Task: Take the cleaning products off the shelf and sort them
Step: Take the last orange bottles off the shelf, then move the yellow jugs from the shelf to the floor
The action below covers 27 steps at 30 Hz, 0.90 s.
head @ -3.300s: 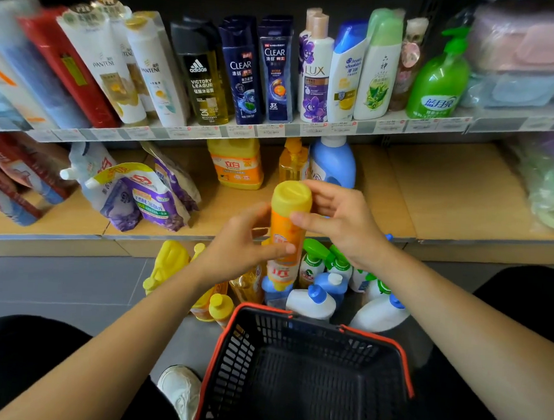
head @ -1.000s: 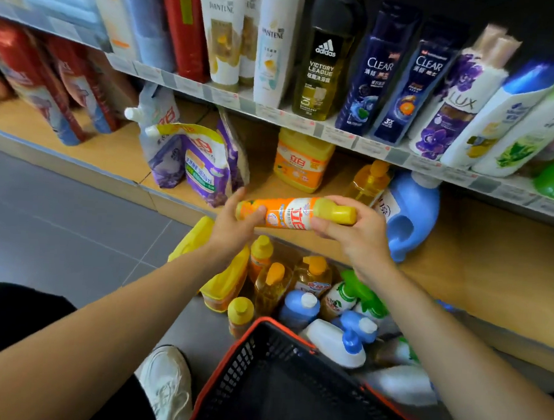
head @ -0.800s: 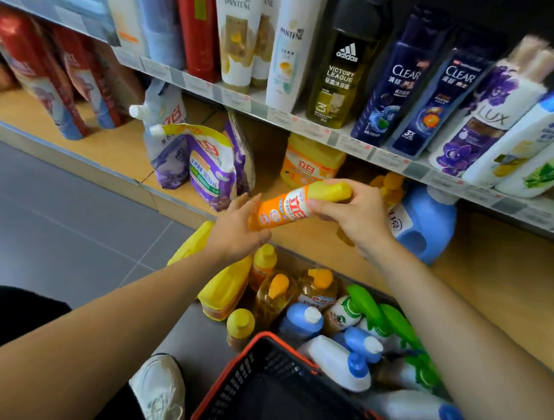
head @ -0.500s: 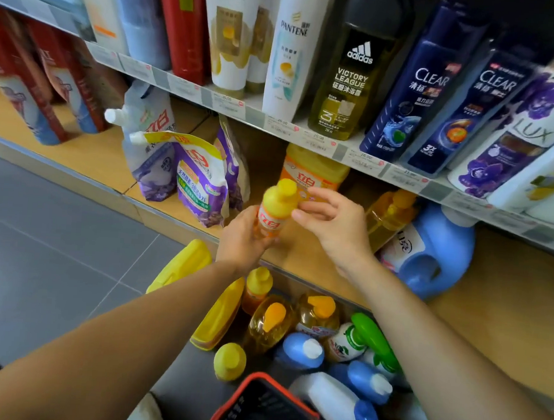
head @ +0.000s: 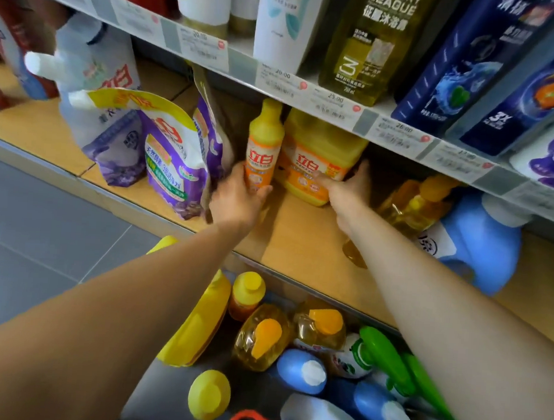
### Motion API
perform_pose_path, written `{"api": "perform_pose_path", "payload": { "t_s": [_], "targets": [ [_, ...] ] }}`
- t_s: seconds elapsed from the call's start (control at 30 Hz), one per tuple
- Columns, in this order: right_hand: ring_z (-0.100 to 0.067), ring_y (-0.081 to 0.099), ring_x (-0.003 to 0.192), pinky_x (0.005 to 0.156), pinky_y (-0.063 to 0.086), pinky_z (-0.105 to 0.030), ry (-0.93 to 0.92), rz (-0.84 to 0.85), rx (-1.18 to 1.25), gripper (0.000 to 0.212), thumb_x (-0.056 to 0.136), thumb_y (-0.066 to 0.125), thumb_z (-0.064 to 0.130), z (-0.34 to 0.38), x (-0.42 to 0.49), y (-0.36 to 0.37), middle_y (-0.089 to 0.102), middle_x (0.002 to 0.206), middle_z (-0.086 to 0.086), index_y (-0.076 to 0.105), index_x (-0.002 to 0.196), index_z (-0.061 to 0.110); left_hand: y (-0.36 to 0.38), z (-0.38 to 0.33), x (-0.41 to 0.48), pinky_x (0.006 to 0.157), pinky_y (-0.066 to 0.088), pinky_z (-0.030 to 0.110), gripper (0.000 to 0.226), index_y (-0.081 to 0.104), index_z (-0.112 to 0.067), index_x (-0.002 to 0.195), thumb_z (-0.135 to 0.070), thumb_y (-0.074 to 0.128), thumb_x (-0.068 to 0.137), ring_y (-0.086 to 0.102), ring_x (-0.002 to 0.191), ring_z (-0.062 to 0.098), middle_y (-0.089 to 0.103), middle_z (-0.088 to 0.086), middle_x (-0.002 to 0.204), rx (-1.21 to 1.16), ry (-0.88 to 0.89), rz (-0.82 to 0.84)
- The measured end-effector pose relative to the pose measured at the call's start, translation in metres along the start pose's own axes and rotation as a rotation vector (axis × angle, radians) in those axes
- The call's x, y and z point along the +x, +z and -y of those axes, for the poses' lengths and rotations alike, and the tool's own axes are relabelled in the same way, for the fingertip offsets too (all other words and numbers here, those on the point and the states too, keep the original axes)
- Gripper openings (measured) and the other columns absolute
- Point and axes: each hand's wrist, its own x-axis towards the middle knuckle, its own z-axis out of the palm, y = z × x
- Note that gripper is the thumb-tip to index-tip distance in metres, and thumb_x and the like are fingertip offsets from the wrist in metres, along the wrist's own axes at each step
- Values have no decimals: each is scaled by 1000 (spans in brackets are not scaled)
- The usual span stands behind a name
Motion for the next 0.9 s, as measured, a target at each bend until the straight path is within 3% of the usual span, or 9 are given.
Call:
{"api": "perform_pose_path", "payload": {
  "t_s": [0.2,0.33,0.53,0.67,0.73,0.83,0.9],
  "targets": [
    [-24,62,119,101,51,-44,-103,-80,9,90,55,98,27,-7,3,15,64,130,-7,55,133,15,7,-1,12,96,48,43,52,55,-13,134,-44,68,93,60,120,38,67,14,129,-56,-4,70],
    [-23,66,107,94,54,-40,-189,-167,51,81,52,99,24,-22,-36,14,69,118,-6,57,120,13,2,5,12,97,47,42,43,58,-13,131,-36,64,96,60,121,37,66,14,130,-2,-50,215],
    [-8,64,110,91,52,-21,-257,-102,67,82,56,98,26,-50,-95,-23,67,121,4,57,127,20,-24,19,-18,93,55,39,42,63,-18,129,-40,64,93,64,113,30,68,6,126,125,-4,304],
    [-10,64,107,85,49,-16,-293,-62,-18,74,55,99,23,-48,-113,-55,68,112,7,60,117,26,-52,0,-38,101,53,44,55,58,-21,138,-47,68,91,63,116,21,66,1,132,-43,108,375],
    [-6,62,102,80,46,-11,-342,-19,-69,69,55,98,26,-41,-121,-71,66,105,12,59,112,30,-67,-17,-47,108,48,45,64,46,-23,148,-47,67,93,56,128,19,57,0,143,-62,228,411],
    [-7,64,95,78,48,-16,-407,62,-149,63,56,98,32,-30,-133,-94,68,98,13,60,106,29,-89,-47,-60,115,41,45,71,29,-24,156,-41,64,97,45,140,20,45,1,154,-69,397,418],
    [7,61,90,76,44,-6,-432,107,-178,65,55,98,35,-19,-144,-111,65,94,21,60,107,31,-104,-67,-70,115,41,42,66,28,-25,157,-37,59,100,44,140,18,43,0,156,-84,456,440]
  ]
}}
